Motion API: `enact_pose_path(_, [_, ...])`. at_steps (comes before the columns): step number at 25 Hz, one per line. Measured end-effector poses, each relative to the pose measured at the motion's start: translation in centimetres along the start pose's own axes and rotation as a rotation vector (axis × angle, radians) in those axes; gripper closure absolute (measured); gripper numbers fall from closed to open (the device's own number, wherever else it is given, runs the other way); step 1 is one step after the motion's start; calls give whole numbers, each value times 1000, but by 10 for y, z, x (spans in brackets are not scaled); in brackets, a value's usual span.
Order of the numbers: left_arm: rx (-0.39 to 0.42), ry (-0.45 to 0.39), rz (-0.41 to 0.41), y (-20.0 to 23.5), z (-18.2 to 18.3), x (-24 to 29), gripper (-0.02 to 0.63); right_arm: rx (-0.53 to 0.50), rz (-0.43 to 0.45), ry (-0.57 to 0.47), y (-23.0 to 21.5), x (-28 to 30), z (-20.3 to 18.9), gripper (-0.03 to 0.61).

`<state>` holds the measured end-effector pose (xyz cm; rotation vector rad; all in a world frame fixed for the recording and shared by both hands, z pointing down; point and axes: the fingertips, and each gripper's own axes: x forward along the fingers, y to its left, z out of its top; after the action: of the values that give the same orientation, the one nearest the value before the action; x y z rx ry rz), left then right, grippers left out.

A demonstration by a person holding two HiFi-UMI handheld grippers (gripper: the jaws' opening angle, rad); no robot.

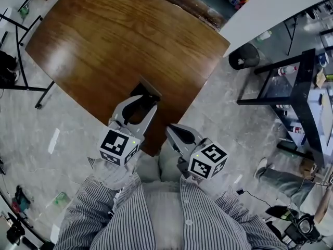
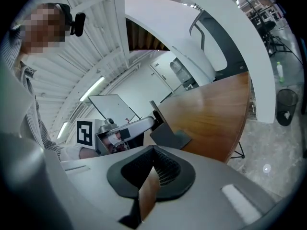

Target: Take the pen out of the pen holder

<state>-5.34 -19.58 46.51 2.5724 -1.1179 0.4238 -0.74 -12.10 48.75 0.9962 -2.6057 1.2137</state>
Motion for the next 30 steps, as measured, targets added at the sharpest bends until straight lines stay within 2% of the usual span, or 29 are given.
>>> enact_pose_path(9, [82, 86, 14, -2, -8, 16, 462, 20, -7, 7, -10, -4, -1, 578])
enact_pose_path(13, [104, 111, 43, -3, -7, 22, 496, 25, -12, 13, -13, -7, -3, 578])
enact_pose_path(22, [107, 110, 27, -4, -8, 20, 524, 37, -12, 7, -14, -9, -5, 578])
enact_pose_path(30, [86, 57, 47, 6, 2, 9, 549, 29, -7, 1, -10, -8, -3, 578])
